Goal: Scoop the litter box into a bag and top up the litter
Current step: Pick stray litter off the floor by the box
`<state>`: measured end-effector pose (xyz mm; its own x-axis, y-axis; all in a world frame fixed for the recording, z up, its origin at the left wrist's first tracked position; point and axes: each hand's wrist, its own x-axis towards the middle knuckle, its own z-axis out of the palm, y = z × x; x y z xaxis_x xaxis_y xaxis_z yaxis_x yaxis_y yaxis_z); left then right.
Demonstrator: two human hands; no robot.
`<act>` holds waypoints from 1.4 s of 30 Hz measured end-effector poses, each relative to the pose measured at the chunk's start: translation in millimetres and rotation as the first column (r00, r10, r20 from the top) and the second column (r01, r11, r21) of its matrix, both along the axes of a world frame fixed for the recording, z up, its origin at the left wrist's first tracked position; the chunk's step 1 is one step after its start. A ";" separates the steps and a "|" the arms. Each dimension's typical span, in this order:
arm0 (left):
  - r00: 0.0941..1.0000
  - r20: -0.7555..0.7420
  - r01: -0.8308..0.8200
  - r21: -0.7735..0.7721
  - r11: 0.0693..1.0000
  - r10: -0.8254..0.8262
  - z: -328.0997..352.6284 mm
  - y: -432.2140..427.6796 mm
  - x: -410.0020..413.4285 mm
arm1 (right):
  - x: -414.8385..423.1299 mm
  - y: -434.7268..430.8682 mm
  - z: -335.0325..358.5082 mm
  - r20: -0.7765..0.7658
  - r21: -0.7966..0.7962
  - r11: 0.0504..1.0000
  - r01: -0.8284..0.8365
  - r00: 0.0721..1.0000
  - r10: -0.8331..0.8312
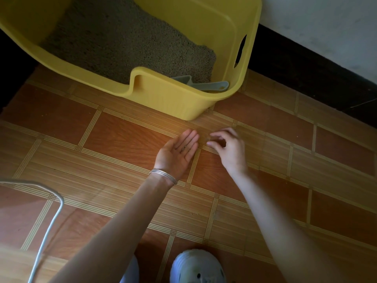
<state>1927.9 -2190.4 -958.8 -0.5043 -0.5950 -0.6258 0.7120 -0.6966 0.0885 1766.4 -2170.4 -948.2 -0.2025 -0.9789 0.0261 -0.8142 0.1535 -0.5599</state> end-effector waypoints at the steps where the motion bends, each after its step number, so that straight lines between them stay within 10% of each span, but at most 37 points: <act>1: 1.000 0.001 -0.001 0.001 1.000 0.001 0.1 -0.2 -0.1 | 0.7 0.2 -1.2 -0.001 -0.017 1.000 0.003 1.000 -0.003; 15: 1.000 0.019 0.001 -0.016 1.000 -0.001 1.0 0.9 0.4 | 9.4 5.7 -4.6 -0.290 -0.069 0.993 -0.099 0.954 0.075; 28: 1.000 0.007 -0.002 0.008 1.000 0.002 3.7 1.3 1.7 | 17.6 11.5 18.6 0.113 -0.149 0.988 -0.039 0.992 0.056; 42: 1.000 0.019 0.011 0.001 1.000 -0.011 4.9 1.8 0.3 | -9.7 12.7 1.0 0.064 0.011 0.998 0.067 0.996 -0.068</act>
<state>1928.2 -2188.6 -954.0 -0.4989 -0.5892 -0.6355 0.7028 -0.7041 0.1011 1756.7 -2157.7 -947.1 -0.2689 -0.9632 0.0019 -0.7644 0.2122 -0.6088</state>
